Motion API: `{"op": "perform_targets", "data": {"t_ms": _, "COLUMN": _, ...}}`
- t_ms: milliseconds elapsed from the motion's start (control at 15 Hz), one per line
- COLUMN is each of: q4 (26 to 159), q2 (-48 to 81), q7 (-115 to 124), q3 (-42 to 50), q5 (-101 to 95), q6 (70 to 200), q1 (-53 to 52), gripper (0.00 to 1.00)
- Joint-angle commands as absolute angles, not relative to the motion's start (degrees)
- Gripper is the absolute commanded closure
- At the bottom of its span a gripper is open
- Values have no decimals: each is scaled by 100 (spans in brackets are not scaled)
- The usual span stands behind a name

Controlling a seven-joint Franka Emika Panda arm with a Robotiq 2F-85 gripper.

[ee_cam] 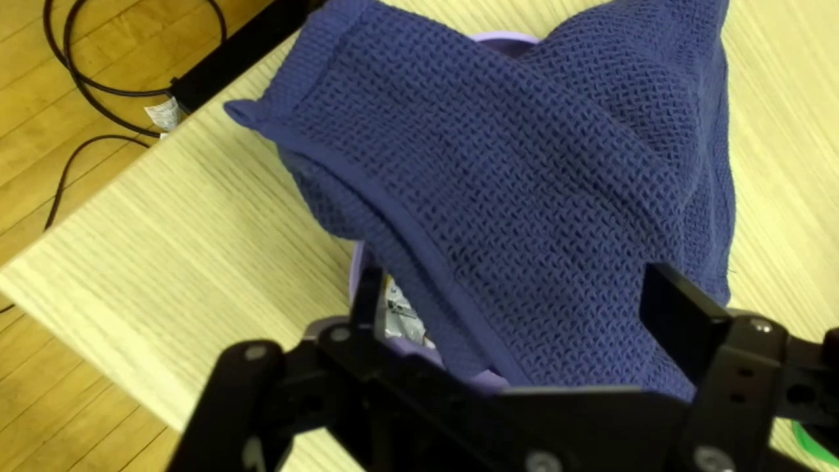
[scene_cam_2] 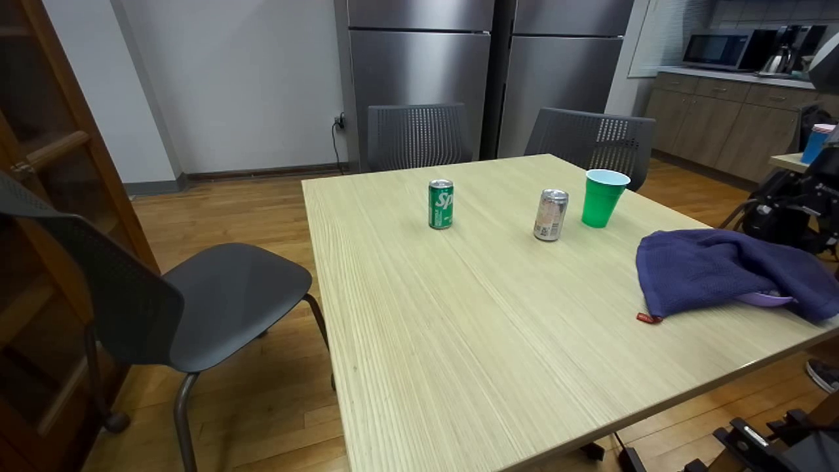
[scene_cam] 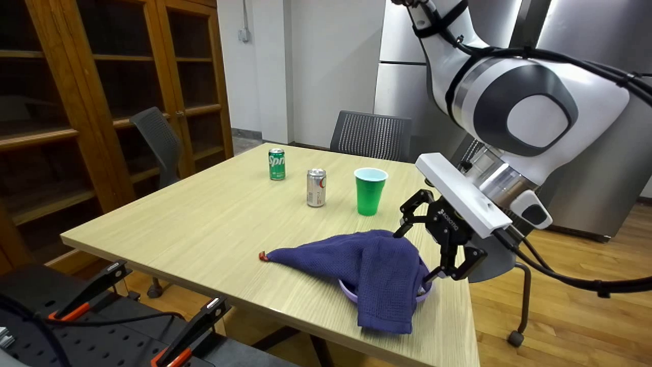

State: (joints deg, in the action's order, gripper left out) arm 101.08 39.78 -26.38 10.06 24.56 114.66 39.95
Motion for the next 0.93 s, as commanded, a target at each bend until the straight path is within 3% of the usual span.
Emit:
{"op": "perform_targets", "data": {"t_ms": 0, "q4": 9869, "q2": 4022, "q7": -2780, "q3": 800, "q5": 2521, "q6": 11385, "q1": 4189, "gripper": 0}}
{"op": "perform_targets", "data": {"t_ms": 867, "q4": 9469, "q2": 4441, "q7": -3022, "q3": 430, "q5": 2670, "q6": 11703, "q1": 4213, "gripper": 0}}
